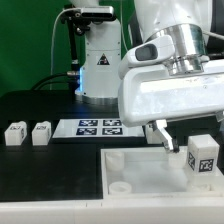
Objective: Assemble one leg
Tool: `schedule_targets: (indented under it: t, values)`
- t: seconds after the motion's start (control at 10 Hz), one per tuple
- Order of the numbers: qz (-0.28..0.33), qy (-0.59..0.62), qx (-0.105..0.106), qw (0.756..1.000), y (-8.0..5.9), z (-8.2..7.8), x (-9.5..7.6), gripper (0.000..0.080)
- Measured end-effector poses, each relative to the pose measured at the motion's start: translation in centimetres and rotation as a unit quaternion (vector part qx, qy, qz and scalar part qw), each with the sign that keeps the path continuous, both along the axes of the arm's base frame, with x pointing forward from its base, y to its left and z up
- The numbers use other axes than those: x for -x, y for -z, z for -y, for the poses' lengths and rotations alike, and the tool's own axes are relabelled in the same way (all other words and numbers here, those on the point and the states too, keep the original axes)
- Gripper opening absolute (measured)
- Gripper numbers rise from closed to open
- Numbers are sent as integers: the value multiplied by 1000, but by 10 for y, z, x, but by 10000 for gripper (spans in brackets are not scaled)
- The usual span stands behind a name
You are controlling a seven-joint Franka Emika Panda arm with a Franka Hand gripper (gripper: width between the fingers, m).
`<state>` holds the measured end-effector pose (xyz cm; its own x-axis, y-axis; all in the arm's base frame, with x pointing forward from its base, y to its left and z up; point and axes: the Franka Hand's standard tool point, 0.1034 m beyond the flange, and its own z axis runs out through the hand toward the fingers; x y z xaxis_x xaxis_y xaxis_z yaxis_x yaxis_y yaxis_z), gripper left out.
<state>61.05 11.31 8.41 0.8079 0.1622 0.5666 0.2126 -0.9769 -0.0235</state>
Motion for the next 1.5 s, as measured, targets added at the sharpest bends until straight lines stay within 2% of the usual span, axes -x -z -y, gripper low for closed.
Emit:
schedule_targets:
  t: [0.4, 0.6, 0.7, 0.8, 0.9, 1.0, 1.3, 1.5]
  values:
    - [-2, 0, 0, 1000, 0, 1, 0, 649]
    - [-39, -4, -4, 999, -11, -1, -12, 649]
    - [-39, -3, -5, 999, -17, 0, -22, 649]
    - [-43, -3, -6, 999, -16, 1, -25, 649]
    - [-122, -4, -15, 992, -8, -6, -19, 649]
    - [-170, -10, -16, 985, -9, -6, -20, 649]
    - [-320, -15, -19, 947, 0, -5, -6, 649]
    - [-339, -16, -20, 940, 1, -3, -7, 649]
